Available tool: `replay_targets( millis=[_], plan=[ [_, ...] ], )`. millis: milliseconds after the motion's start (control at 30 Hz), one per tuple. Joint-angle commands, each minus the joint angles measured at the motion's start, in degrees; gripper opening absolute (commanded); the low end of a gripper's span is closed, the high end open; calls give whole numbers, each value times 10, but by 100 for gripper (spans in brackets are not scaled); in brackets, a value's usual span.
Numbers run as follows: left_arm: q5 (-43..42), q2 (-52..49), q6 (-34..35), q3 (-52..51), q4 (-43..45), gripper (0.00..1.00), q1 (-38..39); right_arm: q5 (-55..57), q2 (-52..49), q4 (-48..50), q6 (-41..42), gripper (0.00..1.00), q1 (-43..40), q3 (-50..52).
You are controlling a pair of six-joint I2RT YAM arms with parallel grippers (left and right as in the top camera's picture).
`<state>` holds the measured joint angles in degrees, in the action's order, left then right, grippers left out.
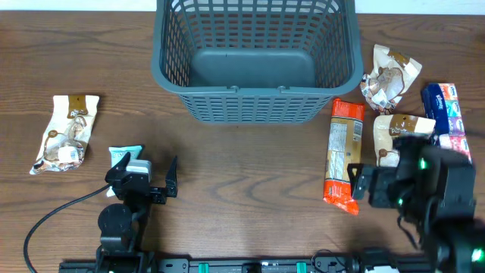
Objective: Pack container
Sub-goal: 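Move the right gripper over the spaghetti pack and grasp it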
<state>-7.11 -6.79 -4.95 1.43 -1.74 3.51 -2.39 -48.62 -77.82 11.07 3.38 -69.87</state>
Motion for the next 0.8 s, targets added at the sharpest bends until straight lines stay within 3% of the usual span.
replay_targets(
  millis=[0,233,567,767],
  plan=[
    [-8,-2,-8,-12,-16,99,2,-9,-80,-69,41,99,-14,-76],
    [-8,-2,-8,-12,-16,99,2,9,-191,-97,32,99,-16,-105],
    [-8,-2,-8,-12,-16,99,2,59,-302,7,11,99,-16,-94],
    [-8,-2,-8,-12,-16,99,2,56,-311,88,-22,99,-16,-41]
  ],
)
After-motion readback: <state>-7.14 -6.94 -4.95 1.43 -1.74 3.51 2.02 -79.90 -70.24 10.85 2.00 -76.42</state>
